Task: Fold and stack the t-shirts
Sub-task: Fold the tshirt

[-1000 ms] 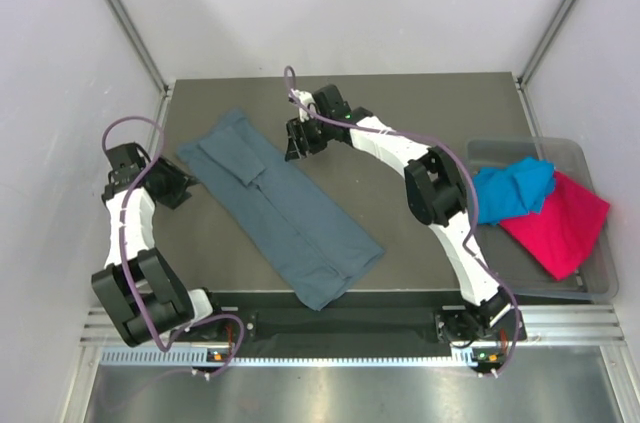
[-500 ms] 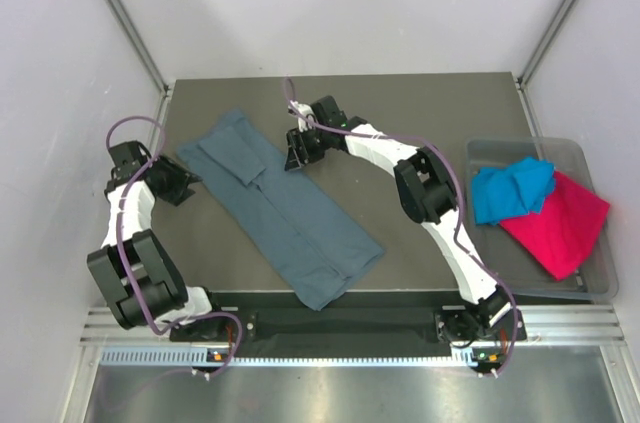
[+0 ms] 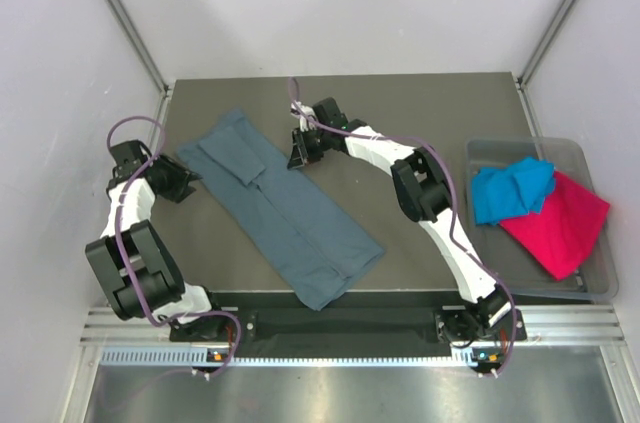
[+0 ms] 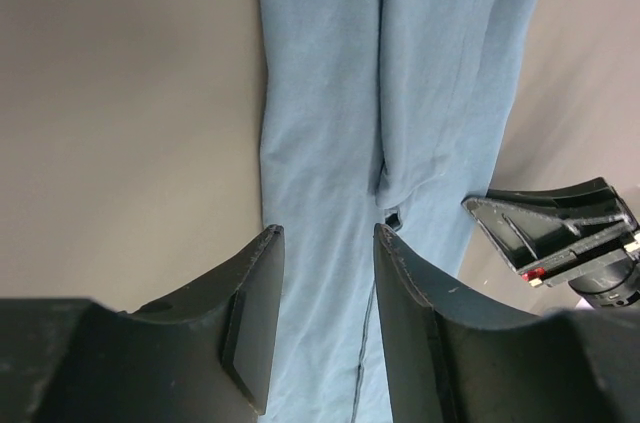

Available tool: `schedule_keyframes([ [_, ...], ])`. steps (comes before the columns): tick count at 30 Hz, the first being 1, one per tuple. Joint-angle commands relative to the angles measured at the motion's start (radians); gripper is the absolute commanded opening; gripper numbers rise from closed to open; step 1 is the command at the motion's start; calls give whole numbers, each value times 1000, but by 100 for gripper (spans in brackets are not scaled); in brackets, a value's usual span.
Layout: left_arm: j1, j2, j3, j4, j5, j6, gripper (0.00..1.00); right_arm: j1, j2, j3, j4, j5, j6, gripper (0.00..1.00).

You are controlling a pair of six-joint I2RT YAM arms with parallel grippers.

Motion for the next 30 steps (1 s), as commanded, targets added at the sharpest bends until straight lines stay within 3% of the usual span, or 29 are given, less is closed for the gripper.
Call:
schedule_keyframes([
  [1,-1,18,23,62,17,-12,46,-19,35,31,18,-2,42,15],
  [5,-2,24,15,71,14,-13,46,-34,27,11,20,27,86,0],
  [20,-30,139,63,201,63,-55,47,-164,-172,-323,77,149,106,0],
  [30,-232,490,329,353,160,-111,50,-279,-393,-678,176,208,137,0],
])
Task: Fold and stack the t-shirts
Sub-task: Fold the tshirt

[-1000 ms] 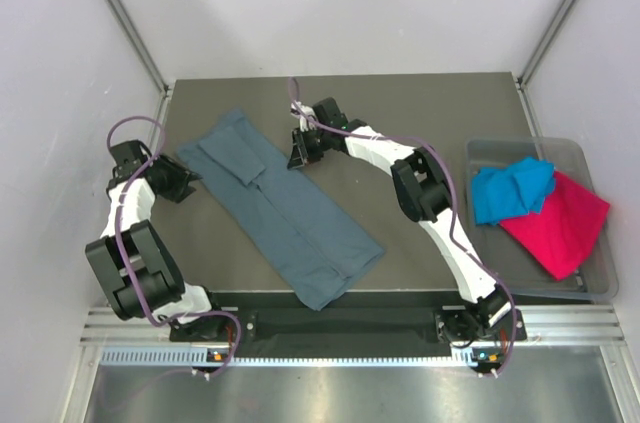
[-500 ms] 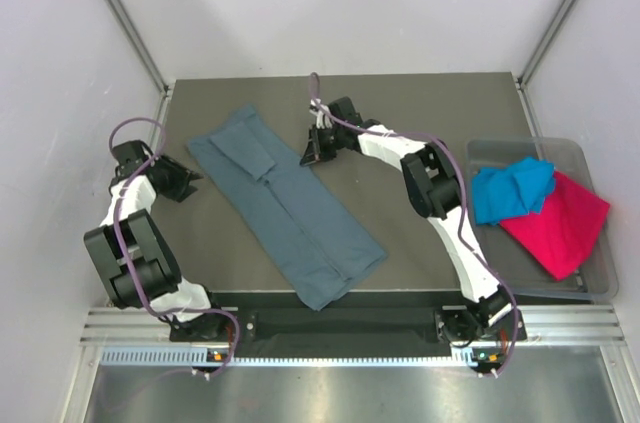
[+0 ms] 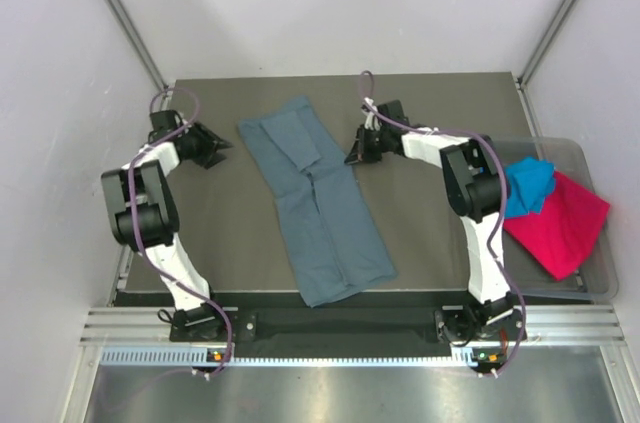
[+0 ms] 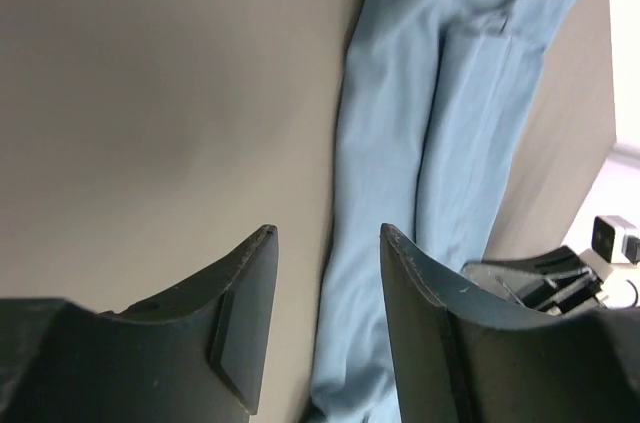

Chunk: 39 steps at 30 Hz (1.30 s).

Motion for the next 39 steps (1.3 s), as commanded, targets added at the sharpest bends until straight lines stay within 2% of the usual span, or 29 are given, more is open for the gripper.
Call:
schedule_keyframes([
  [1,-68,85,96,141,46,-43,50,-49,-65,-96,-8,91,-16,0],
  [6,-145,237,253,185,-32,-50,52,-58,-106,-144,1,68,-24,3],
  [10,-180,296,313,255,-64,-40,53,-58,-103,-144,38,37,-7,12],
  [15,-202,420,465,120,-103,9,50,-56,-68,-107,18,-3,1,12],
  [18,-205,489,529,113,-66,-1,31,-56,-74,-121,24,5,8,8],
  [19,-203,528,569,113,-54,-4,18,-55,-77,-128,30,5,20,7],
  [20,-206,549,590,111,-35,-15,9,-55,-83,-138,43,5,31,6],
  [22,-208,605,633,103,-23,-27,0,-55,-87,-165,86,5,72,4],
  [28,-220,728,768,192,-3,-138,0,-40,-113,-210,161,95,137,4],
  [34,-258,910,1075,235,-7,-231,0,-39,-87,-191,205,151,200,4],
  [39,-271,952,1091,353,-50,-306,0,-38,-59,-156,227,183,247,5],
])
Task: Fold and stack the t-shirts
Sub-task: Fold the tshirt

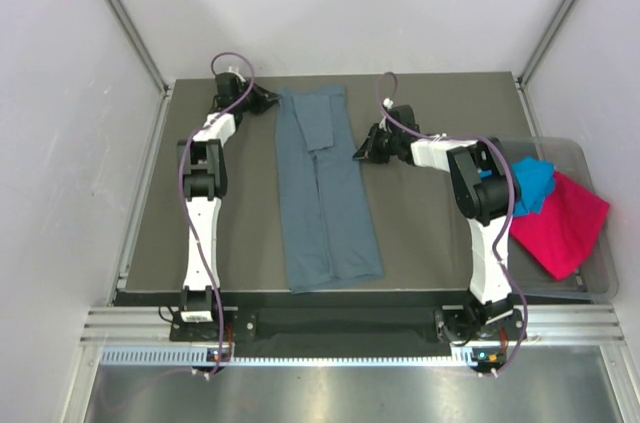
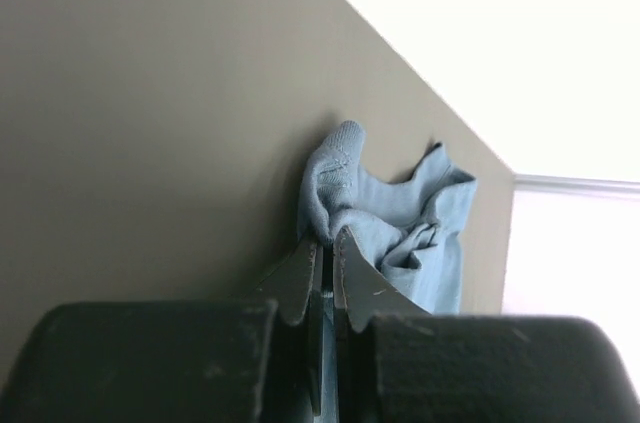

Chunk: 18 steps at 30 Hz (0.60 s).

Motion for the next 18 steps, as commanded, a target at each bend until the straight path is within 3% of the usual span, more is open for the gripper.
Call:
schedule_keyframes([
  [1,-6,64,32,89,-92,-65,0,4,37,43,26,79,38,5],
  [10,-14,156,204,75,-164,-85,0,42,76,56,80,132,225,6],
  [14,-12,157,201,63,-169,-85,0,55,79,92,26,158,221,10],
  [17,-14,128,186,-2,-161,-62,5,53,57,96,-13,152,170,16],
  [18,-14,95,172,-18,-157,-53,12,53,50,96,-23,151,128,18],
])
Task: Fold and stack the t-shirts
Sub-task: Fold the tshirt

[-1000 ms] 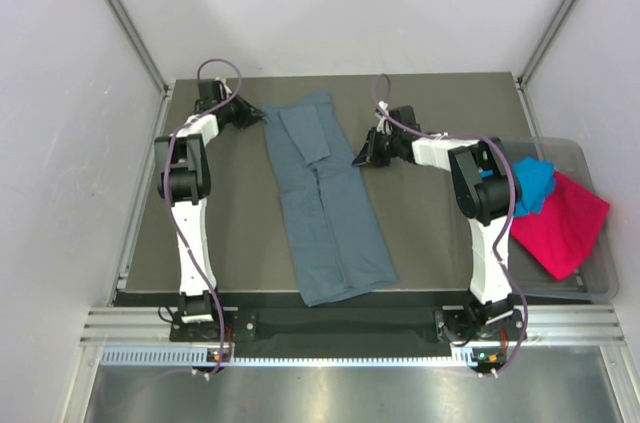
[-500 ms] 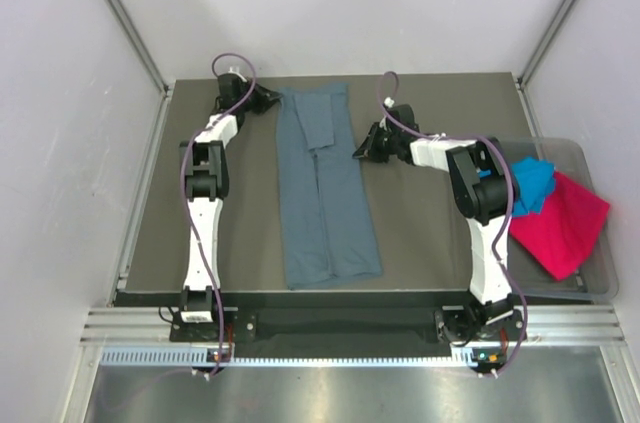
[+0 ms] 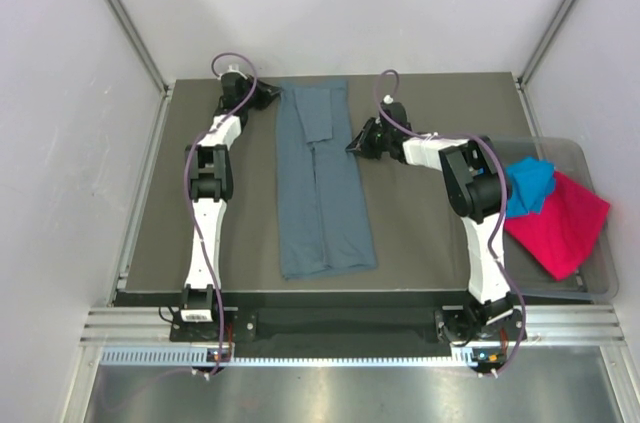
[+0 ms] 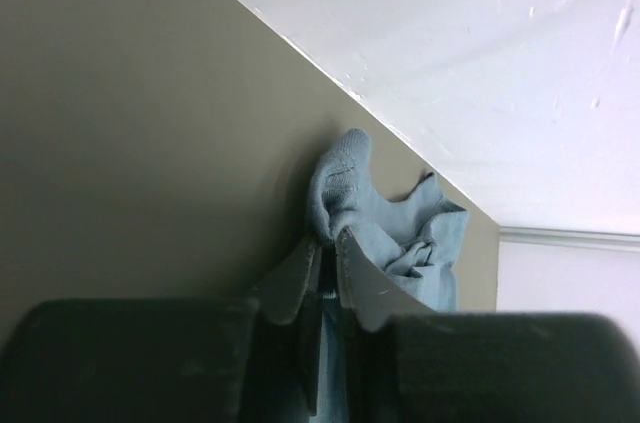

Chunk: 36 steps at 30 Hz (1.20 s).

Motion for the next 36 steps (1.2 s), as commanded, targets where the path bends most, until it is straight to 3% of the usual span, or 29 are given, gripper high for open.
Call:
schedule_keyframes([
  [1,10,-61,-48,-96,-48,62,17,12,-22,22,-76,32,-84,20],
  [3,14,-143,-96,-140,-50,105,26,5,-36,25,-125,5,-162,28],
  [4,19,-171,-133,-178,-60,160,38,-1,-49,30,-151,-3,-193,31],
  [6,27,-234,-145,-284,-53,243,48,-11,-63,45,-249,-15,-284,38],
  [8,37,-275,-160,-405,-45,295,50,-34,-100,39,-327,-32,-338,42],
  [11,39,-427,-318,-474,-69,418,51,-64,-158,34,-457,-29,-486,46],
  [14,34,-636,-580,-522,-85,489,50,-58,-250,-18,-546,-14,-574,48],
  [15,33,-747,-734,-515,-80,497,50,-56,-278,-38,-565,-8,-601,60],
  [16,21,-806,-810,-510,-80,498,50,-53,-330,-59,-577,-14,-609,99],
  [18,-2,-966,-1008,-521,-97,509,49,-47,-394,-104,-633,-32,-637,100],
  [23,-128,-1272,-1277,-608,-161,495,48,-30,-569,-211,-719,9,-724,100],
  [27,-225,-1449,-1482,-683,-191,374,45,-71,-692,-318,-731,-4,-573,100],
  [29,-249,-1566,-1547,-721,-215,325,44,-120,-709,-441,-624,-293,-539,100],
  [34,-355,-1765,-1743,-728,-231,138,39,-47,-723,-541,-581,-314,-499,99],
  [36,-413,-1800,-1785,-734,-244,95,40,-10,-764,-593,-546,-317,-473,93],
])
